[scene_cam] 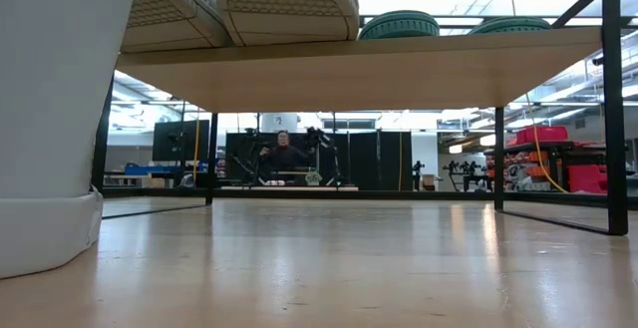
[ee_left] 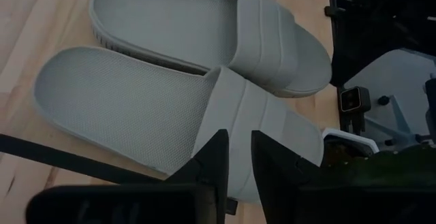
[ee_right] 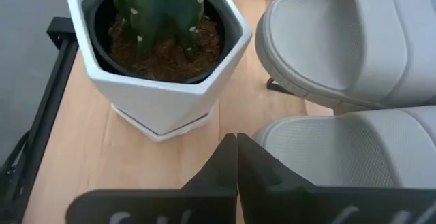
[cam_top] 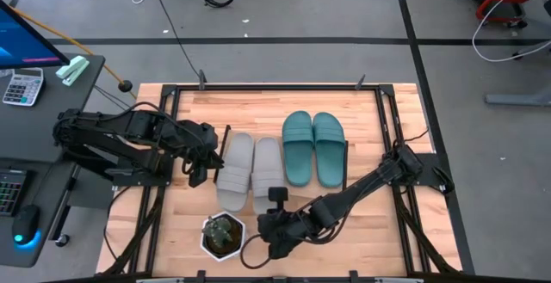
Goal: Pick and place slides into the shelf
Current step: Adjust the slides on the shelf, then return to Home Position
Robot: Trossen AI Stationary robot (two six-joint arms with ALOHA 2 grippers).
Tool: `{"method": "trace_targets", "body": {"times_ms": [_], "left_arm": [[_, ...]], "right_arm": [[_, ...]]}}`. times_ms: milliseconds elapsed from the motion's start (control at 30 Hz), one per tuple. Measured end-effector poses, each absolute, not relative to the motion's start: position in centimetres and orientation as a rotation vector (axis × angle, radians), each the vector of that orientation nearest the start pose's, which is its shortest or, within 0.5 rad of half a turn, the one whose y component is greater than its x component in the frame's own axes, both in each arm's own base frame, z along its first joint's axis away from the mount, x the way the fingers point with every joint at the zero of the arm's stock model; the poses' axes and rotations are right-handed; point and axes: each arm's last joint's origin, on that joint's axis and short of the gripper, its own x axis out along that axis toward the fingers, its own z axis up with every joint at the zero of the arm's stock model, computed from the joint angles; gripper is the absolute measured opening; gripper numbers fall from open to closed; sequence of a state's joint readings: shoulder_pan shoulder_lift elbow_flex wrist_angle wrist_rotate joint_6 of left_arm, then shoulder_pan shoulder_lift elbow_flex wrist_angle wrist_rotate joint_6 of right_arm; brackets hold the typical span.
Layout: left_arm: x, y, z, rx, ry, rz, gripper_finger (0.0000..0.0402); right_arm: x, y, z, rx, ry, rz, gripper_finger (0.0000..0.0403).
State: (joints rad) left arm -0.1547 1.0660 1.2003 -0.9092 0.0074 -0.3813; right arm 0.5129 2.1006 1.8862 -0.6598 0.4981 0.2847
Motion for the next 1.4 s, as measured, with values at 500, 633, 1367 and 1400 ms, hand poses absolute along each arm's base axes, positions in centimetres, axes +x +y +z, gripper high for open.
{"method": "trace_targets", "body": {"times_ms": [500, 633, 1367, 1400], "left_arm": [[19.4, -3.2, 35.9, -0.302, 0.794, -0.011, 0.0069], [19.4, -3.2, 35.9, -0.302, 0.794, -0.011, 0.0071], [15.8, -5.6, 39.0, -0.23, 0.502, 0.004, 0.0056], [15.7, -5.5, 39.3, -0.229, 0.472, 0.006, 0.0054]], "right_arm": [[41.8, 21.4, 26.9, -0.131, 0.723, -0.044, 0.0], [42.0, 21.6, 27.2, -0.13, 0.698, -0.018, 0.0], [29.9, 19.3, 35.9, 0.035, 0.652, -0.552, 0.0001], [29.1, 19.1, 36.3, 0.047, 0.642, -0.579, 0.0001]]}}
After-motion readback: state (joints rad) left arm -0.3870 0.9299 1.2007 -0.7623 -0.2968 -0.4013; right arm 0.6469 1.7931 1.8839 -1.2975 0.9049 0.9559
